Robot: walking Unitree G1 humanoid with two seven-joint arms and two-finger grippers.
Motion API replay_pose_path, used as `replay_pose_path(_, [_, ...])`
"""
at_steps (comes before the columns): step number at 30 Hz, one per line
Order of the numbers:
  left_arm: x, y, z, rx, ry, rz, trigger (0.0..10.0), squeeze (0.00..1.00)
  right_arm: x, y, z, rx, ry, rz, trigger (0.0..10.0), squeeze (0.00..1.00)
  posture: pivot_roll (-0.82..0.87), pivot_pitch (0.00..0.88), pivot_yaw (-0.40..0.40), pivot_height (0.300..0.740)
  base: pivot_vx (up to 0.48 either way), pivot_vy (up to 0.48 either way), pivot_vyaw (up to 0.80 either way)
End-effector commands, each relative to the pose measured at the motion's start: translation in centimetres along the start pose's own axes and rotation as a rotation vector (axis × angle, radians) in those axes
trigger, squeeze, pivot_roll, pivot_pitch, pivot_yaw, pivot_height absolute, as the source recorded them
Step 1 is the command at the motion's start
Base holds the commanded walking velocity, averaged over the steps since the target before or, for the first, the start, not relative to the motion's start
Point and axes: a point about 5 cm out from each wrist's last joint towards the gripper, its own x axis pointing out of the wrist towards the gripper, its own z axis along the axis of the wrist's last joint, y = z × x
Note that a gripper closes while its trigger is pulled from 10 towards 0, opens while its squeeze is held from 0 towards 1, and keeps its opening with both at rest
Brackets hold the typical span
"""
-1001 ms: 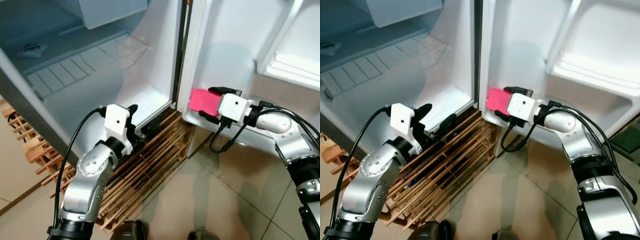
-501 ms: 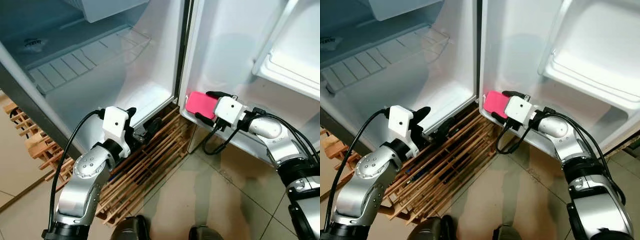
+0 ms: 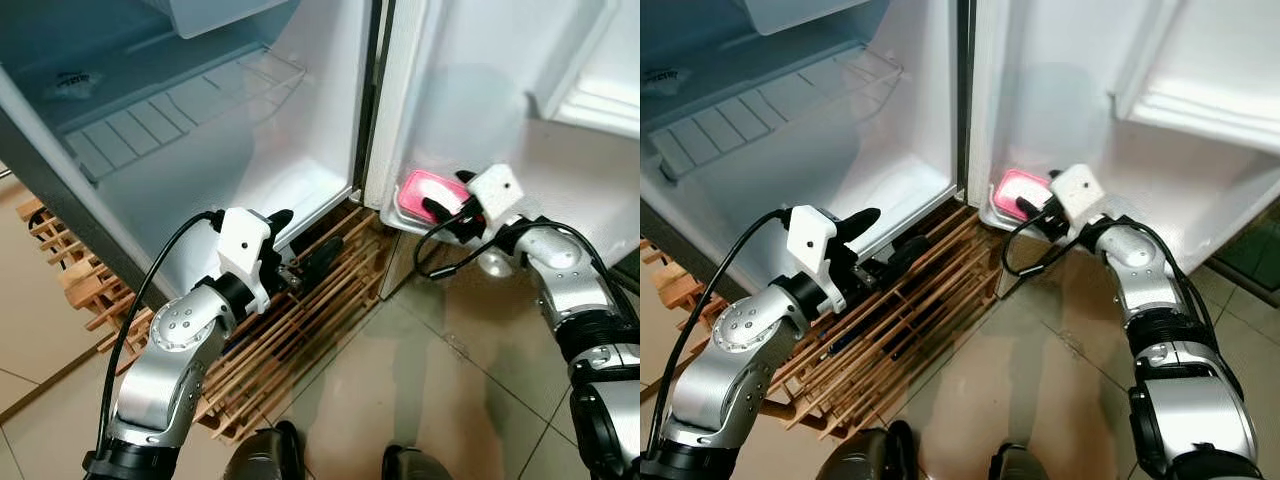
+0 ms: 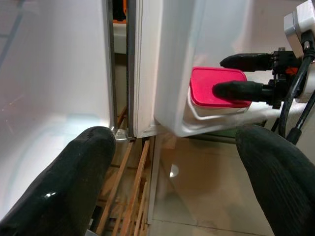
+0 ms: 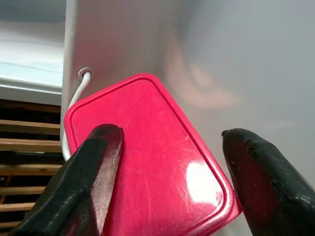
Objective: Restocking fridge
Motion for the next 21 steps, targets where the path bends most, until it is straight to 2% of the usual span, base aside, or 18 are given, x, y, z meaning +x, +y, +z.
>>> replay_pose_path(1, [0.0,-0.1,0.1,0.004,0.003,-0.016,10.0,0.0,-0.1,-0.1,-0.3,-0.019,0.023,0.018,10.0,1.0,0.02,0.173,0.065,0.74,0.0,0.0,0.0])
replay_pose_path(4, [0.0,-0.1,0.0,0.001,0.005,-0.017,10.0,0.0,-0.2,-0.3,-0.1,-0.069,0.03,0.035,10.0,1.0,0.02,0.171,0.064,0.74,0.0,0.0,0.0])
replay_pose_path(10, [0.0,-0.2,0.0,-0.002,0.005,-0.018,10.0,0.0,-0.3,-0.3,-0.4,-0.101,0.052,0.034,10.0,1.0,0.02,0.171,0.065,0.74,0.0,0.0,0.0])
replay_pose_path(13, [0.0,-0.1,0.0,-0.003,0.007,-0.017,10.0,0.0,-0.6,-0.4,-0.9,-0.221,0.098,0.026,10.0,1.0,0.03,0.166,0.071,0.74,0.0,0.0,0.0])
replay_pose_path(14, [0.0,-0.1,0.0,-0.002,0.007,-0.017,10.0,0.0,-0.6,-0.4,-0.9,-0.284,0.108,0.026,10.0,0.65,0.03,0.166,0.071,0.74,0.0,0.0,0.0])
replay_pose_path(15, [0.0,-0.1,0.0,-0.002,0.007,-0.017,10.0,0.0,-0.6,-0.5,-0.8,-0.366,0.112,0.02,10.0,0.65,0.03,0.166,0.071,0.74,0.0,0.0,0.0])
replay_pose_path(16, [0.0,-0.1,0.1,-0.002,0.007,-0.018,10.0,0.0,-0.6,-0.6,-0.6,-0.435,0.106,0.009,10.0,0.0,0.03,0.163,0.074,0.74,0.0,0.0,0.0])
replay_pose_path(17, [0.0,-0.1,0.1,-0.001,0.006,-0.019,10.0,0.0,-0.6,-0.7,-0.3,-0.485,0.093,-0.008,10.0,0.0,0.03,0.163,0.074,0.74,0.0,0.0,0.0])
replay_pose_path(19, [0.1,-0.1,0.1,-0.001,0.006,-0.022,10.0,0.0,-0.5,-1.2,0.5,-0.53,0.059,-0.058,10.0,0.0,0.02,0.156,0.076,0.74,0.0,0.0,0.0])
replay_pose_path(21, [0.1,-0.2,0.1,-0.002,0.003,-0.025,10.0,0.0,-0.5,-2.2,2.0,-0.59,-0.014,-0.158,10.0,0.0,0.02,0.156,0.076,0.74,0.0,0.0,0.0])
